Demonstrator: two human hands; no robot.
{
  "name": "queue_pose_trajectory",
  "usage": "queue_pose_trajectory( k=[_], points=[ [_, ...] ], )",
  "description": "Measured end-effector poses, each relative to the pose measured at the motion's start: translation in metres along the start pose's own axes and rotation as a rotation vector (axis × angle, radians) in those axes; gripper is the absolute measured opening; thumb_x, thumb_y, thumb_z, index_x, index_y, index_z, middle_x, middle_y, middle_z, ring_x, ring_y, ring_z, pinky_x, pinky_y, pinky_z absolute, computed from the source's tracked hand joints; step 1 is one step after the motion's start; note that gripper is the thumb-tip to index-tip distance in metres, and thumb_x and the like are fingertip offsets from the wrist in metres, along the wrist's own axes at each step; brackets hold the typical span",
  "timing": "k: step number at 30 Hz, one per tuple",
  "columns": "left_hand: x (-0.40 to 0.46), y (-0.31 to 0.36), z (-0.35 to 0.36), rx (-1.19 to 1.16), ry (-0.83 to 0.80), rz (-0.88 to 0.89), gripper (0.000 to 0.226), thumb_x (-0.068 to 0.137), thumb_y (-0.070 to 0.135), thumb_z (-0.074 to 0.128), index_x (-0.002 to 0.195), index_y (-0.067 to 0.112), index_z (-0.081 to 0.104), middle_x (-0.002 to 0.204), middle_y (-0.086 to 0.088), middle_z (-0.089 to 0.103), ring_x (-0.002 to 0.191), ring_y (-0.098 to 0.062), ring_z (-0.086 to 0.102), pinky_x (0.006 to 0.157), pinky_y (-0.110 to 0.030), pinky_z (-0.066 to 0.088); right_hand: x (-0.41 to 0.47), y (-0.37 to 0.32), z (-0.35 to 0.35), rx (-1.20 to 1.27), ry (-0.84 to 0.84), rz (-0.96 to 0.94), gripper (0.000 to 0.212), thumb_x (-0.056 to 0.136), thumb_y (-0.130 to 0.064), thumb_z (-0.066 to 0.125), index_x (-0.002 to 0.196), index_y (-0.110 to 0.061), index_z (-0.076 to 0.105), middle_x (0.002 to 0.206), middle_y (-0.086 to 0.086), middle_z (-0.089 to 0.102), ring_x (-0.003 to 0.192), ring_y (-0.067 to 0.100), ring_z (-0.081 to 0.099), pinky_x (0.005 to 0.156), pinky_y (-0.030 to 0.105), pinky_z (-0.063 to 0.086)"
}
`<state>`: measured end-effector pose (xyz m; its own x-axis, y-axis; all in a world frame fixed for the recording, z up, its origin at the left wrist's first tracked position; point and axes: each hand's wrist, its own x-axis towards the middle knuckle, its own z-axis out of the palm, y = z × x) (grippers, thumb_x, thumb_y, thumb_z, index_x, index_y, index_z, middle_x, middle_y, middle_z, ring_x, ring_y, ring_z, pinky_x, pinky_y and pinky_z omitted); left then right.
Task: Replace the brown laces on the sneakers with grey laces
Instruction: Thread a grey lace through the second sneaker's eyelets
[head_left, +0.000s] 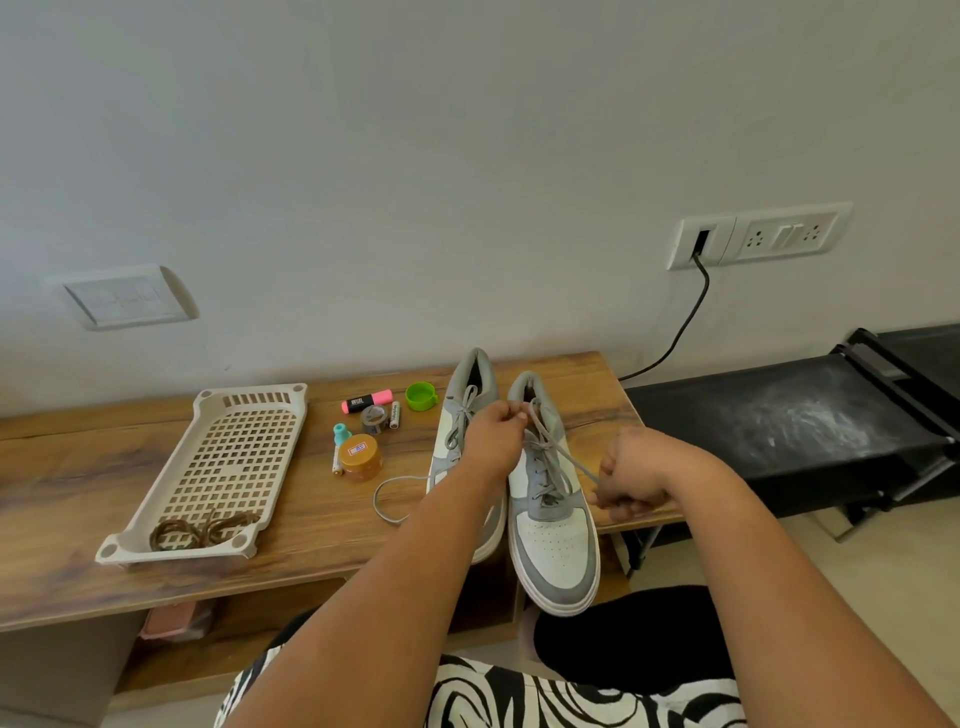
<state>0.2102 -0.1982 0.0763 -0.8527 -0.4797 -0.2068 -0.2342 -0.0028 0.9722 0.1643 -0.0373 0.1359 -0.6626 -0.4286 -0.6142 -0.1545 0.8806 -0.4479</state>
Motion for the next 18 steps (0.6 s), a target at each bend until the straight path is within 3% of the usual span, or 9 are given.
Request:
queue_pose_trajectory(
  k=[3,4,7,10,13,18],
  points=[
    [0.006,-0.014,-0.01,0.727,0.004,0.342,0.021,0.096,0.013,0.051,0.106,0.018,0.068,0.101,0.001,0.063,0.09,-0.013,0.05,0.078,-0.031,0.042,0.01,-0.005,0.007,0.748,-0.017,-0.233,0.016,0.089,-0.009,0.067,0.098,0.003,0.067,0.07,0.005,0.07,0.056,0.006,0.063,0.057,0.018,0.054],
    [0.008,-0.02,-0.012,0.842,0.008,0.412,0.019,0.093,0.018,0.056,0.107,0.02,0.068,0.104,0.001,0.062,0.097,-0.016,0.05,0.084,-0.034,0.043,0.013,-0.007,0.008,1.001,-0.032,-0.284,0.016,0.089,-0.006,0.065,0.101,0.004,0.067,0.075,0.007,0.07,0.059,0.006,0.064,0.058,0.016,0.054],
    [0.008,-0.027,-0.015,0.786,-0.01,0.462,0.022,0.086,0.028,0.065,0.107,0.024,0.069,0.106,0.004,0.064,0.105,-0.018,0.052,0.09,-0.035,0.044,0.025,-0.007,0.005,1.392,0.036,-0.372,0.014,0.093,-0.007,0.059,0.101,0.0,0.067,0.082,0.008,0.068,0.063,0.005,0.064,0.057,0.013,0.053],
    [0.009,-0.028,-0.015,0.819,-0.023,0.526,0.019,0.088,0.034,0.069,0.104,0.025,0.073,0.1,0.006,0.065,0.102,-0.015,0.054,0.086,-0.031,0.045,0.032,-0.001,-0.002,1.541,0.186,-0.448,0.013,0.095,-0.008,0.056,0.099,-0.004,0.068,0.081,0.005,0.069,0.067,0.005,0.065,0.059,0.014,0.053],
    [0.01,-0.027,-0.013,0.856,-0.032,0.597,0.019,0.088,0.033,0.071,0.102,0.022,0.076,0.098,0.006,0.068,0.1,-0.015,0.058,0.087,-0.035,0.048,0.038,0.005,-0.007,1.511,0.298,-0.512,0.013,0.094,-0.007,0.057,0.101,-0.007,0.069,0.085,0.004,0.072,0.078,0.009,0.069,0.066,0.017,0.055],
    [0.008,-0.027,-0.011,0.903,-0.037,0.647,0.019,0.089,0.031,0.07,0.103,0.019,0.075,0.099,0.004,0.069,0.097,-0.014,0.061,0.084,-0.033,0.05,0.05,0.01,-0.007,1.301,0.491,-0.473,0.014,0.095,-0.013,0.059,0.106,-0.017,0.067,0.096,0.0,0.072,0.102,0.011,0.067,0.096,0.032,0.05]
  ],
)
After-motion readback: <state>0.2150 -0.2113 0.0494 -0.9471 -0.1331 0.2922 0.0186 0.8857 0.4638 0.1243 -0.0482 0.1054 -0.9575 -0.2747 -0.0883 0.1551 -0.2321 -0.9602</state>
